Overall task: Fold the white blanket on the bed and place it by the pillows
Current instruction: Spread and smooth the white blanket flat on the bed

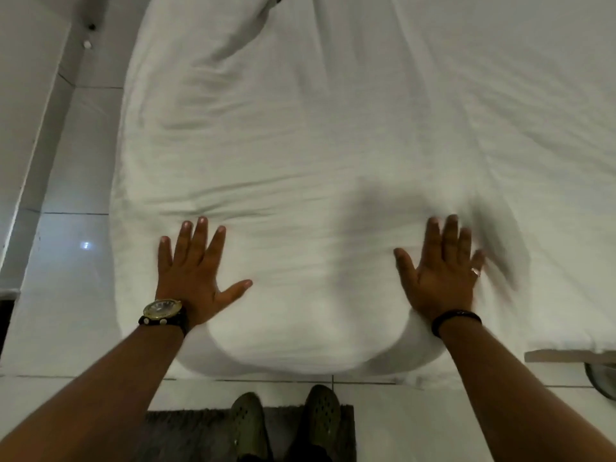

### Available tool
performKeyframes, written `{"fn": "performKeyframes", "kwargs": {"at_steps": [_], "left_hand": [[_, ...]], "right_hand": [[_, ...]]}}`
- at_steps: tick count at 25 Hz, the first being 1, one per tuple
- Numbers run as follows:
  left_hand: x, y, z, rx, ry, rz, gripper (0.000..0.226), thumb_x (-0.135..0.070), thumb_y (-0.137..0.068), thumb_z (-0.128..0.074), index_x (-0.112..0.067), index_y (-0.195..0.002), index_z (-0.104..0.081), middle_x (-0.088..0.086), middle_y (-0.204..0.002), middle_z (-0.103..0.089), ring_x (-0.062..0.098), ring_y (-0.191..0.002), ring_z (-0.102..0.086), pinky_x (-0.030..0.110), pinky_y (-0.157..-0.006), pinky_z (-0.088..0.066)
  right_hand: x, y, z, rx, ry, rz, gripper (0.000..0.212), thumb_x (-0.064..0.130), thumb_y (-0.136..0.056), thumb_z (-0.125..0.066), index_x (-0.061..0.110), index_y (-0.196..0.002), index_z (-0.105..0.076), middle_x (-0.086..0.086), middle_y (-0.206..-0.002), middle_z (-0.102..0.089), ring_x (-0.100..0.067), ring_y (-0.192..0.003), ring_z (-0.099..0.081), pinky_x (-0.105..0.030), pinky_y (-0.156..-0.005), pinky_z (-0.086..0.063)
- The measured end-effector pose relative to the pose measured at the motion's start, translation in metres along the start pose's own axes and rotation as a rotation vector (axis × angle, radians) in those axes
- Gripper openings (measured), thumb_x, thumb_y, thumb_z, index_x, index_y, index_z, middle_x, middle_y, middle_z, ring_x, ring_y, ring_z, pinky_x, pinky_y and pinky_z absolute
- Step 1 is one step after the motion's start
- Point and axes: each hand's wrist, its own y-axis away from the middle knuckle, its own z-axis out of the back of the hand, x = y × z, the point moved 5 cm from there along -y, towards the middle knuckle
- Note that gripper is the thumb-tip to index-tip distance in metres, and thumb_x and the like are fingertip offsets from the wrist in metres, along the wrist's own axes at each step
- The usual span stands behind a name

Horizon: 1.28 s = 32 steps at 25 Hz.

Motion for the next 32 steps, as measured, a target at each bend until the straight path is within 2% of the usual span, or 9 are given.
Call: {"fn": "performKeyframes", "kwargs": {"at_steps": [8,10,11,15,17,20,23,25,32], "left_hand": [[0.001,-0.007,-0.009,0.062,0.020,-0.057,0.109,-0.088,-0.074,-0.027,-0.019,-0.157,-0.012,0.014,-0.164,-0.003,0.034,-0.151,0.002,0.063,-0.116,-0.003],[-0.001,-0.011,-0.003,0.107,0.093,-0.116,0.108,-0.088,-0.075,-0.031,-0.017,-0.156,-0.017,0.016,-0.164,-0.007,0.036,-0.151,-0.001,0.063,-0.116,-0.004],[-0.004,-0.011,0.002,0.111,0.122,-0.182,0.109,-0.087,-0.075,-0.032,-0.016,-0.156,-0.017,0.016,-0.164,-0.007,0.037,-0.151,-0.002,0.063,-0.116,-0.003],[0.048,-0.065,0.037,-0.017,0.109,-0.717,0.108,-0.087,-0.073,-0.040,-0.013,-0.151,-0.033,0.013,-0.162,-0.018,0.037,-0.148,-0.020,0.061,-0.116,-0.010],[0.103,-0.126,0.067,-0.127,0.020,-0.817,0.101,-0.085,-0.075,-0.040,-0.015,-0.147,-0.042,0.011,-0.158,-0.032,0.035,-0.146,-0.025,0.063,-0.115,-0.015],[0.158,-0.213,0.086,-0.091,-0.135,-0.819,0.106,-0.091,-0.074,-0.030,-0.018,-0.149,-0.038,0.004,-0.158,-0.032,0.032,-0.148,-0.024,0.064,-0.115,-0.015],[0.154,-0.245,0.083,0.074,-0.164,-0.838,0.116,-0.097,-0.067,-0.029,-0.018,-0.153,-0.030,-0.001,-0.159,-0.027,0.031,-0.149,-0.019,0.066,-0.114,-0.012],[0.149,-0.250,0.086,0.052,-0.162,-0.905,0.113,-0.095,-0.069,-0.030,-0.019,-0.153,-0.028,0.000,-0.160,-0.026,0.031,-0.150,-0.016,0.066,-0.115,-0.010],[0.124,-0.314,0.150,-0.050,-0.232,-1.343,0.070,-0.060,-0.094,-0.037,-0.013,-0.145,-0.045,0.011,-0.151,-0.044,0.031,-0.139,-0.042,0.054,-0.113,-0.032]], "right_hand": [[0.029,0.004,0.010,0.009,-0.055,-0.226,0.091,0.078,-0.084,-0.004,0.021,-0.156,0.001,-0.008,-0.165,0.007,-0.031,-0.151,0.007,-0.064,-0.117,0.001],[0.104,0.013,0.024,-0.071,-0.084,-0.214,0.089,0.073,-0.088,-0.004,0.015,-0.155,-0.014,-0.012,-0.164,-0.002,-0.035,-0.150,-0.002,-0.066,-0.115,-0.006],[0.160,0.015,0.029,-0.107,-0.130,-0.087,0.081,0.068,-0.093,-0.009,0.016,-0.154,-0.019,-0.013,-0.164,-0.006,-0.034,-0.150,-0.005,-0.063,-0.116,-0.008],[0.349,-0.016,0.002,-0.057,-0.210,0.282,0.059,0.053,-0.101,-0.015,0.027,-0.154,-0.021,-0.004,-0.164,-0.008,-0.025,-0.152,-0.004,-0.053,-0.121,-0.005],[0.353,-0.043,-0.019,-0.079,-0.126,0.097,0.065,0.057,-0.099,-0.016,0.022,-0.151,-0.032,-0.007,-0.161,-0.020,-0.031,-0.149,-0.021,-0.058,-0.115,-0.021],[0.317,-0.066,-0.042,-0.132,0.010,-0.162,0.073,0.062,-0.095,-0.019,0.016,-0.151,-0.031,-0.013,-0.160,-0.025,-0.036,-0.147,-0.022,-0.054,-0.117,-0.018],[0.314,-0.073,-0.042,-0.137,-0.026,-0.264,0.076,0.062,-0.095,-0.018,0.014,-0.154,-0.022,-0.015,-0.162,-0.018,-0.035,-0.149,-0.015,-0.052,-0.120,-0.013],[0.315,-0.075,-0.044,-0.141,-0.029,-0.297,0.078,0.063,-0.094,-0.015,0.015,-0.155,-0.018,-0.013,-0.163,-0.014,-0.033,-0.150,-0.012,-0.051,-0.121,-0.010],[0.312,-0.080,-0.035,-0.055,-0.135,-0.357,0.079,0.065,-0.093,-0.014,0.015,-0.155,-0.017,-0.010,-0.164,-0.010,-0.026,-0.151,-0.006,-0.046,-0.122,-0.007]]}}
